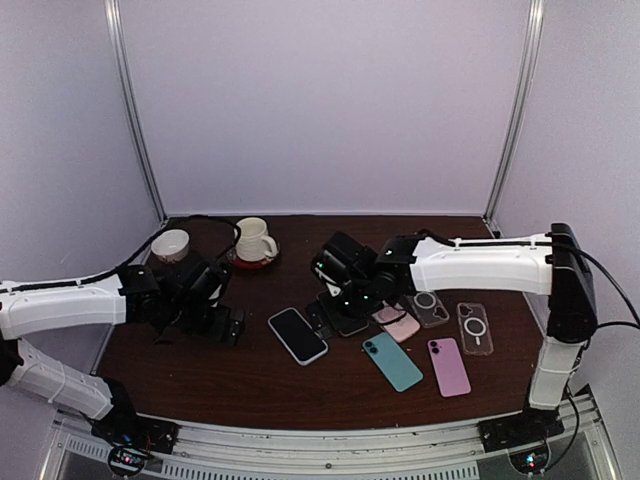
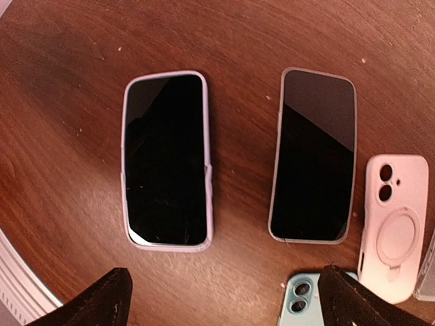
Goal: Take the phone out of the phone case
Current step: Pick up the phone with the phone case at the center of the board.
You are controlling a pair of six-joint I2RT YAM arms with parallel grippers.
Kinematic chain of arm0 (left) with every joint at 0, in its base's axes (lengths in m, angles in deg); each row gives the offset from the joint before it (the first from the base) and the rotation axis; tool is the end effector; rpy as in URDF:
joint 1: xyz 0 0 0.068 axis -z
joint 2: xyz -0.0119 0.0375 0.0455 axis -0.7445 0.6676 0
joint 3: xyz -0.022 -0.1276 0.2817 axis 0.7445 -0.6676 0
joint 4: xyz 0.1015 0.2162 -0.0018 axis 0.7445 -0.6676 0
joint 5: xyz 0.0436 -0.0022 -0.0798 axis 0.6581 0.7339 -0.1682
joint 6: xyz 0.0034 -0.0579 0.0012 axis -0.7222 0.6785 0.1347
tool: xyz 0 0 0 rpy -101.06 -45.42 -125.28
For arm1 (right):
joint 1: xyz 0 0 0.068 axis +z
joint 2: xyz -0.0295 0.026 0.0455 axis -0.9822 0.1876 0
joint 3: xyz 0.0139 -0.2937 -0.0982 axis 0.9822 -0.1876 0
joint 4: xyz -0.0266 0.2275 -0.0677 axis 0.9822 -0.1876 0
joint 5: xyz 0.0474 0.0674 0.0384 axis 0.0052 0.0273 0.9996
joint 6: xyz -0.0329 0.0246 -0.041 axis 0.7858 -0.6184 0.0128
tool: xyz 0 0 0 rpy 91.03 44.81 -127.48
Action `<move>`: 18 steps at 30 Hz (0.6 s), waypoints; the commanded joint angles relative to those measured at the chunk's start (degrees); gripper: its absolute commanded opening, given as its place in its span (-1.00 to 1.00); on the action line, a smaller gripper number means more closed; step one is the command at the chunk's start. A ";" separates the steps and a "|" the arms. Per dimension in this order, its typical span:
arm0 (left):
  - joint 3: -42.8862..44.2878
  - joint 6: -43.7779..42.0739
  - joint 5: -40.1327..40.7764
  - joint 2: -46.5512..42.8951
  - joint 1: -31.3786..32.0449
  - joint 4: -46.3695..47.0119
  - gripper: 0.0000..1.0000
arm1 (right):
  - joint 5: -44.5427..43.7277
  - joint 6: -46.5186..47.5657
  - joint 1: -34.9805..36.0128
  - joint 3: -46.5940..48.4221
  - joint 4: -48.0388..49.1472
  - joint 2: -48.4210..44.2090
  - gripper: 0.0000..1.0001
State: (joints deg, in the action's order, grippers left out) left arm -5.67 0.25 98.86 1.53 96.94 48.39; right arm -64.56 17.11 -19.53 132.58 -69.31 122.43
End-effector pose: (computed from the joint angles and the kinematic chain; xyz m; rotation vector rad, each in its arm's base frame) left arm 0.1433 -0.1458 0.2705 0.1693 2.5338 -0.2106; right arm 0.1901 0.3219 0.2785 -0.7582 2.6028 0.4501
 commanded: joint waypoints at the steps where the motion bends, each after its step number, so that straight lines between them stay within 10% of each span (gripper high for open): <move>1: -5.18 1.47 -1.70 -1.83 -0.84 6.79 0.95 | -1.21 2.11 0.85 11.09 -5.26 9.13 0.99; 18: -18.96 4.58 -1.55 -7.32 -0.87 19.97 0.88 | 0.41 5.03 2.36 39.61 -16.07 34.22 0.99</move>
State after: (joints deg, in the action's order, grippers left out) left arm -23.79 4.29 96.98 -4.41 96.48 63.53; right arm -64.43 21.53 -17.91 169.30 -82.16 154.54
